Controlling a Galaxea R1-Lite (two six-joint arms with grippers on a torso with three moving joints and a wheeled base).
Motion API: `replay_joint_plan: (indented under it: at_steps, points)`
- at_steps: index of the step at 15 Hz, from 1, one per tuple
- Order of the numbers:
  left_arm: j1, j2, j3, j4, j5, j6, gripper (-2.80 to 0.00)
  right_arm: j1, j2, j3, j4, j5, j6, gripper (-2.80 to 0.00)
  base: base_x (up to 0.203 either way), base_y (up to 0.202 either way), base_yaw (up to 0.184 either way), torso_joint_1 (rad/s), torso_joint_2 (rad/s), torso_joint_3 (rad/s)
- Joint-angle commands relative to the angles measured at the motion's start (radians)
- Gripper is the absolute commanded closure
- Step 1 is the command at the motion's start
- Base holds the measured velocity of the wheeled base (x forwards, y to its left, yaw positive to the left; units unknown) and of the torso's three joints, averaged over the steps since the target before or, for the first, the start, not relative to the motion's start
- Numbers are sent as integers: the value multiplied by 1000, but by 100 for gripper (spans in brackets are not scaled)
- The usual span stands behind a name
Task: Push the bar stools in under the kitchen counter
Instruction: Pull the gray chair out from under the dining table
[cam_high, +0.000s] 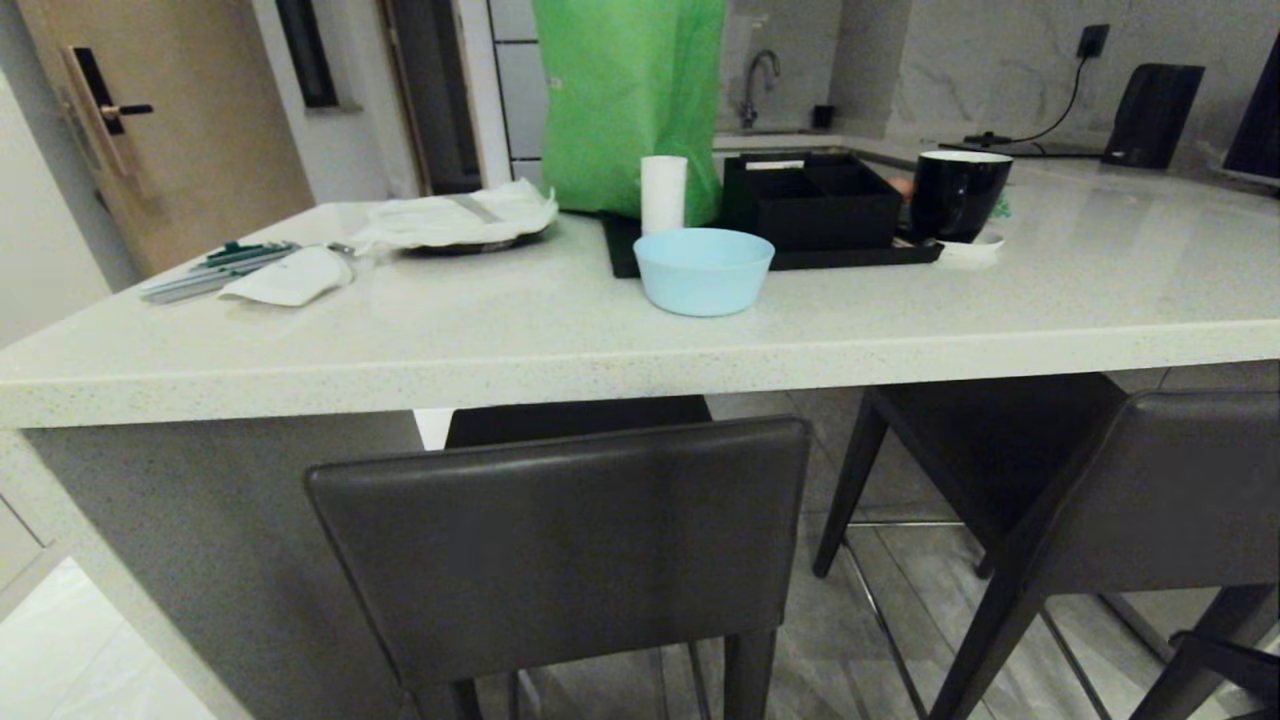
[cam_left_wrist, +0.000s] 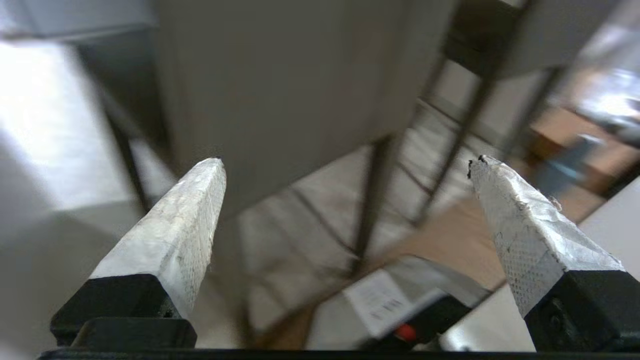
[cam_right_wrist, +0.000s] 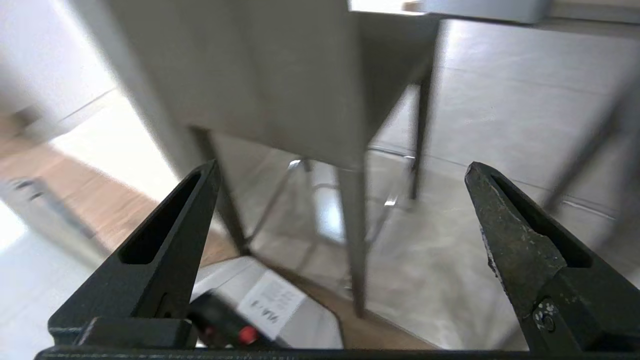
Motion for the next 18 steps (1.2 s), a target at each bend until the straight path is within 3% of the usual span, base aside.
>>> replay_joint_plan:
  at_steps: [1,3,5,7,9,11,13,18]
  points:
    - [-57,339,30,-213,-11,-15,-280,41,187,10,-107,64,0,-280,0,0,0,0,0,0]
    - [-76,540,49,-424,-37,-25,-280,52,312,14,-227,142,-2,-280,0,0,0,0,0,0]
    - [-47,694,65,-591,-120,-26,-280,56,429,16,-327,186,-10,-280,0,0,0,0,0,0]
    - [112,789,71,-679,-299,20,-280,56,538,16,-412,227,-37,-280,0,0,0,0,0,0]
    - [299,888,64,-764,-520,82,-280,58,643,10,-503,269,-51,-280,0,0,0,0,0,0]
    - [381,975,59,-882,-676,115,-280,59,755,5,-596,296,-67,-280,0,0,0,0,0,0]
    - [390,1018,64,-927,-701,124,-280,71,873,2,-704,311,-83,-280,0,0,0,0,0,0]
    - [385,1158,62,-993,-695,165,-280,87,1118,-24,-985,309,-85,-280,0,0,0,0,0,0]
